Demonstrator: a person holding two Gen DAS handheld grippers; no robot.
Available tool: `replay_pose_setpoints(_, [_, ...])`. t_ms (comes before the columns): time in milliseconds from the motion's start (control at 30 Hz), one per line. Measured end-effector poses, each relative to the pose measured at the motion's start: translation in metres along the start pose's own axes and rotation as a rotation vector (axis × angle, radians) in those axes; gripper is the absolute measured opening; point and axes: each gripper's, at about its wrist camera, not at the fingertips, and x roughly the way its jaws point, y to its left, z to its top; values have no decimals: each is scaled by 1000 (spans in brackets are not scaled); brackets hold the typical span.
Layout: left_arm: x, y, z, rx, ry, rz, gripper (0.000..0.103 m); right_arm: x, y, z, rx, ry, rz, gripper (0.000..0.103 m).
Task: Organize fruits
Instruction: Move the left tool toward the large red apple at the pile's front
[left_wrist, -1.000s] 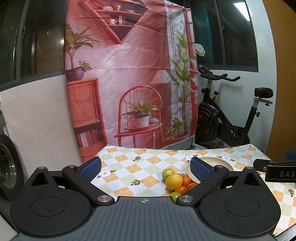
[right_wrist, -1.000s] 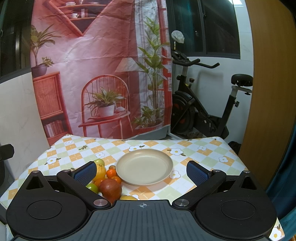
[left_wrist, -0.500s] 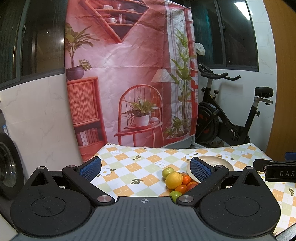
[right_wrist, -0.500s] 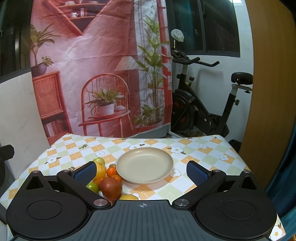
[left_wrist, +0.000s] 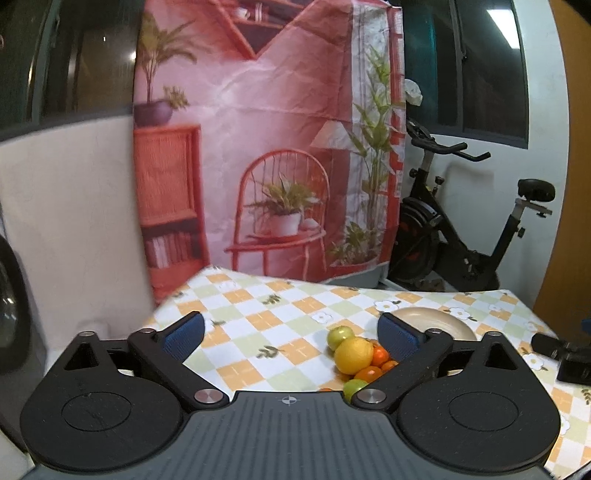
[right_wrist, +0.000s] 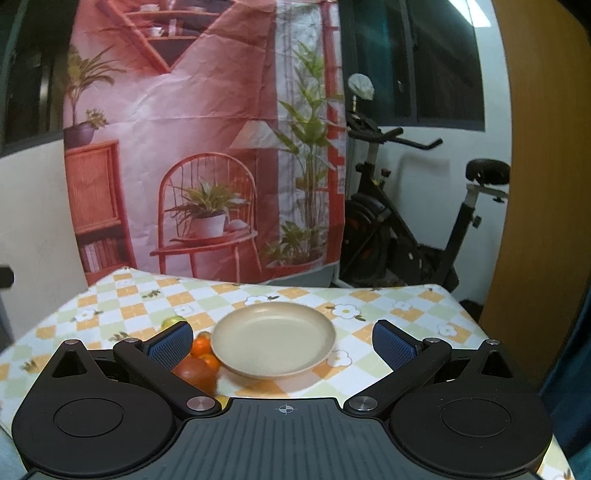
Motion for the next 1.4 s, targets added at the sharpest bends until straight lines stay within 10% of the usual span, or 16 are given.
replay_pose_setpoints(767, [78, 40, 7, 29, 106, -189, 69, 82, 39, -34, -83, 109, 303, 103])
replay_pose_setpoints(1400, [108, 79, -47, -101, 174, -145, 69, 120, 111, -38, -244, 286, 544, 98])
